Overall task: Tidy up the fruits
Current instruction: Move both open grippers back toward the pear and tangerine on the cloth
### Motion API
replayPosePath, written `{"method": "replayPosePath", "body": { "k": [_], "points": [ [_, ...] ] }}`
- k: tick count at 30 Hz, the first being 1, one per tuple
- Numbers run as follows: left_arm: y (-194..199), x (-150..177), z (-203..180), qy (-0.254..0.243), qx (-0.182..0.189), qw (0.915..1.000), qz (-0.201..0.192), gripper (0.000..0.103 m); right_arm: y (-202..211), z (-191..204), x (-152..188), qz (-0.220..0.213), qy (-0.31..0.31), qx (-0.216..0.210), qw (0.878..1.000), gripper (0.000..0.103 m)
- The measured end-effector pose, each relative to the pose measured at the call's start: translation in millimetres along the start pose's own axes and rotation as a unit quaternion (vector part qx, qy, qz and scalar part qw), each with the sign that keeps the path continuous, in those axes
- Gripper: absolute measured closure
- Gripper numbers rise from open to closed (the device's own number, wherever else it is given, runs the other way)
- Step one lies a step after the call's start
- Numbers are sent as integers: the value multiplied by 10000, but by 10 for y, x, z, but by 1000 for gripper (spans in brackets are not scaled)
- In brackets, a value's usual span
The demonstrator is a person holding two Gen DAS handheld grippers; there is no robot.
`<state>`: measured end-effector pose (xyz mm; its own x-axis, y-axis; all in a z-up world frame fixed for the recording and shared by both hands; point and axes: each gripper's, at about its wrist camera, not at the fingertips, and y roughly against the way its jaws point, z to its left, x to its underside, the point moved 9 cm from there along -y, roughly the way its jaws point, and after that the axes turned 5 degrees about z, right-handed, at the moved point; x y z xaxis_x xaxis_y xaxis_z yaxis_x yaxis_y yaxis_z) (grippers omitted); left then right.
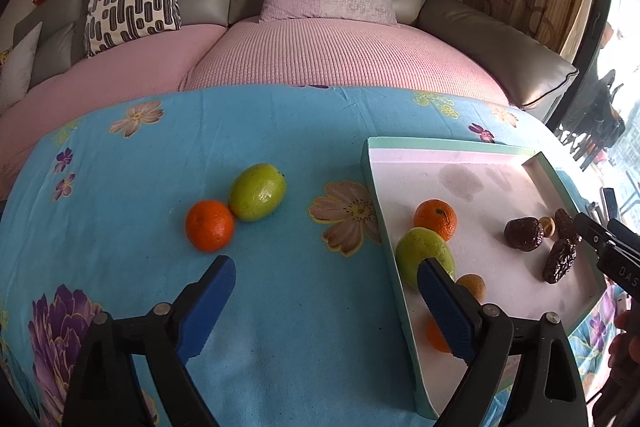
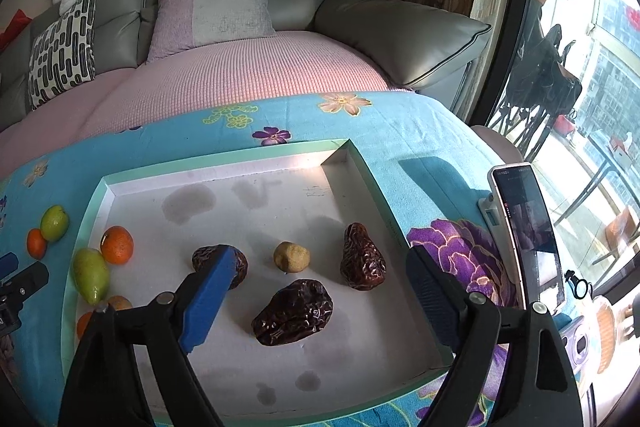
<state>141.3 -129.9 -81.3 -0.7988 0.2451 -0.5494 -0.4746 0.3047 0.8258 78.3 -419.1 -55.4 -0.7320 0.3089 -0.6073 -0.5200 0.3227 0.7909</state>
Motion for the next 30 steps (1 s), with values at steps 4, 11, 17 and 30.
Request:
{"method": "replayPosePath", "body": {
  "k": [4, 11, 17, 30],
  "points": [
    [-2, 14, 77, 62, -118, 9999, -44, 0, 17, 56, -13, -83, 88, 17, 9999, 12],
    [1, 22, 200, 122, -300, 9994, -140, 0, 93, 135, -66, -387, 218, -33, 9990, 12],
    [58, -10, 262, 157, -317, 9991, -244, 0, 131, 264, -107, -503, 243, -326, 9979, 12],
    [285, -125, 779, 517, -708, 9935, -722, 0, 145, 833, -114, -456, 474, -949, 9933, 12]
  ]
}}
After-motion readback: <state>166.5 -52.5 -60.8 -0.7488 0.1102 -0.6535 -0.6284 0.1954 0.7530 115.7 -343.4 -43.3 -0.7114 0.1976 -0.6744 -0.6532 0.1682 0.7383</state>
